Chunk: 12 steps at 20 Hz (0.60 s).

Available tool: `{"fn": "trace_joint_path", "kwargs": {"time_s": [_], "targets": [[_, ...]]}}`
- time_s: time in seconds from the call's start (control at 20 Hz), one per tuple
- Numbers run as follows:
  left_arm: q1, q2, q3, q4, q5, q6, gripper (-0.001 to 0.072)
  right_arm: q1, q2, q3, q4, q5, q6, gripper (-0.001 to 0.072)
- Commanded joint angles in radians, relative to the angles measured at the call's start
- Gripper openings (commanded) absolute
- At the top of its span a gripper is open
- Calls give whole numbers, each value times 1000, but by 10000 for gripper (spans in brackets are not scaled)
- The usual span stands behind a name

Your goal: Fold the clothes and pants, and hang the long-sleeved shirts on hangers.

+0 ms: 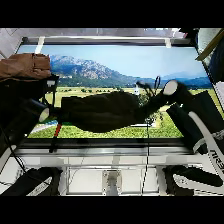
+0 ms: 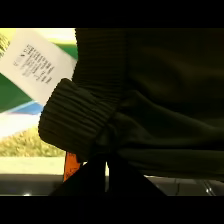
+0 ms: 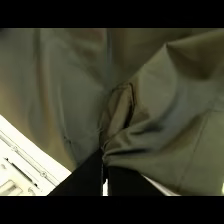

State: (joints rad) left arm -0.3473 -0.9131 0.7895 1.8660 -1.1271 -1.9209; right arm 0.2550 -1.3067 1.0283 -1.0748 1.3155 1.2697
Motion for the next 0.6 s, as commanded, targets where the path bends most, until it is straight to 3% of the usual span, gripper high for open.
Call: {"fn": "trace_joint_path", "kwargs": {"time_s": [0.0,0.3,0.35,0.4,0.45,0.55], "targets": [[0,18,-116,-32,39,3,7,59,22,-167,-2,-135,14,2],[0,-34,-154,-54,96,3,12,65,22,-188,24,-238,31,3],[0,-53,-154,-55,95,3,131,65,22,-187,35,-229,31,24],[0,-69,-153,-64,95,-1,523,65,22,-179,42,-193,34,194],[0,-76,-151,-71,95,-1,705,62,25,-164,43,-140,58,398],[0,-60,-129,-69,95,-1,690,62,54,-105,19,-31,74,437]]}}
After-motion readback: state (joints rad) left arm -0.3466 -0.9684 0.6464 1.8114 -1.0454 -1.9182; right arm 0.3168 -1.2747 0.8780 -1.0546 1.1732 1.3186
